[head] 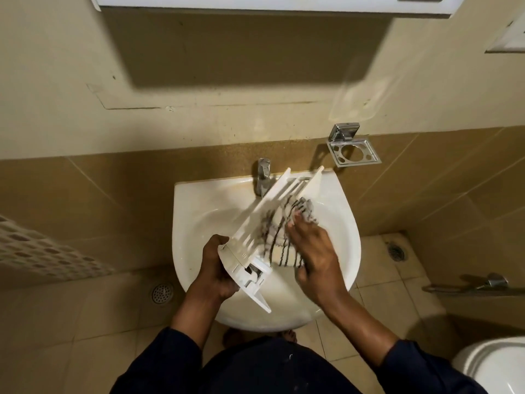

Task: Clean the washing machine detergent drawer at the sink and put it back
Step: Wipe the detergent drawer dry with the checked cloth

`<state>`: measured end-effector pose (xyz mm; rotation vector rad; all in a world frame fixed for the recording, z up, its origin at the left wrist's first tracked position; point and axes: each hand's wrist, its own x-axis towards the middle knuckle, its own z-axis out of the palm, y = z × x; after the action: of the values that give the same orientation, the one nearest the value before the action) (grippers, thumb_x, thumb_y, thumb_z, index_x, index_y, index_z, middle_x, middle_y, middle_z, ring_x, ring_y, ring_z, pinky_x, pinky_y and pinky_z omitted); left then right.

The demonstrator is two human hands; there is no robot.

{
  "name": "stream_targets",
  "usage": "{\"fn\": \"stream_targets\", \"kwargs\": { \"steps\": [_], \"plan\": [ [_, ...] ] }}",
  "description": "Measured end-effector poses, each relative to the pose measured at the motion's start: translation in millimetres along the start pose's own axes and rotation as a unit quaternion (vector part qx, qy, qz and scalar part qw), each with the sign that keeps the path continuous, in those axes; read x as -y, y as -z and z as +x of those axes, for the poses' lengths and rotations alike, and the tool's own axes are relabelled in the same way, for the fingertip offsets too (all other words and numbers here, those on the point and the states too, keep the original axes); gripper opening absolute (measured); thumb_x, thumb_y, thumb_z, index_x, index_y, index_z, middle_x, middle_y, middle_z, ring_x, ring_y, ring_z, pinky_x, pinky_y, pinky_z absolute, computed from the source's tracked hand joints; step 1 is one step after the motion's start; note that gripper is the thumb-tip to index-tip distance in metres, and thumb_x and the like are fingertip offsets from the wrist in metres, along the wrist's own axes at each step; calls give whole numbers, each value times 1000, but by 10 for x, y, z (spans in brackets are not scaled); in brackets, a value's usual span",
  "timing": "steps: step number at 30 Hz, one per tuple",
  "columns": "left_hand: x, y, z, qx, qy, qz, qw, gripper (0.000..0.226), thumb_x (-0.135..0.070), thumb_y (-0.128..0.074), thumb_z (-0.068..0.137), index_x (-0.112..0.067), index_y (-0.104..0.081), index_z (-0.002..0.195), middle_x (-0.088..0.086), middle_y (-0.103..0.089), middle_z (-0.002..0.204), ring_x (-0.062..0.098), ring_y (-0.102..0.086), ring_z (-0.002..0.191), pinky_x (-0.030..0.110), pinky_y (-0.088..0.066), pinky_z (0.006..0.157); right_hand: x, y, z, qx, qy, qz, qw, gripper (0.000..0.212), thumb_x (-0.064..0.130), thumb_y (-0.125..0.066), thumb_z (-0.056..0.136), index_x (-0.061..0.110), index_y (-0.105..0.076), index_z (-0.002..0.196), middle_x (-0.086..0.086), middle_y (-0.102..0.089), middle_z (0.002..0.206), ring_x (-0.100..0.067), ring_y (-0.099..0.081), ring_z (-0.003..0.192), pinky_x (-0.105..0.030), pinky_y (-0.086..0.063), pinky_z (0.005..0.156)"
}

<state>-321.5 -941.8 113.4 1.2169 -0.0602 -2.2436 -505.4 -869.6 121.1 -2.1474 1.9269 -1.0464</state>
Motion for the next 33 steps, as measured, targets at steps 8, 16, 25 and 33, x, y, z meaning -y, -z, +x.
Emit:
{"fn": "stream_targets", "kwargs": {
  "steps": [8, 16, 25, 33],
  "plan": [
    [-71, 137, 97, -8, -170, 106, 980, 40, -3, -55, 62, -8, -57, 102, 15, -59, 103, 34, -57, 92, 44, -49, 80, -170, 194, -81, -132, -356, 248, 891, 49, -2, -55, 70, 25, -72, 108, 4, -72, 106, -22, -68, 99, -45, -59, 80],
    [-82, 257, 63, 70, -302, 270, 912, 84, 7, -77, 54, -17, -51, 130, 1, -67, 118, 21, -64, 109, 33, -56, 83, -631, 530, 285, -209, -457, 372, 780, 35, -8, -56, 79, 15, -70, 101, -10, -73, 96, -29, -70, 90, -46, -58, 76],
    [25, 185, -84, 78, -489, 635, 593, 73, -21, -85, 71, -41, -44, 128, -13, -51, 128, -1, -45, 125, 14, -41, 99, -285, 700, 547, -212, -330, 290, 873, 39, 0, -55, 75, 8, -68, 111, -3, -70, 100, -13, -66, 93, -27, -55, 76],
    [100, 486, 376, 100, -554, 766, 309, 36, -18, -58, 95, -14, -50, 130, 6, -55, 134, 27, -49, 132, 43, -26, 118, 360, 262, 145, 11, -2, 65, 998, 66, 7, -42, 56, 5, -65, 118, -11, -61, 124, -27, -52, 113, -31, -42, 97]
  ]
}}
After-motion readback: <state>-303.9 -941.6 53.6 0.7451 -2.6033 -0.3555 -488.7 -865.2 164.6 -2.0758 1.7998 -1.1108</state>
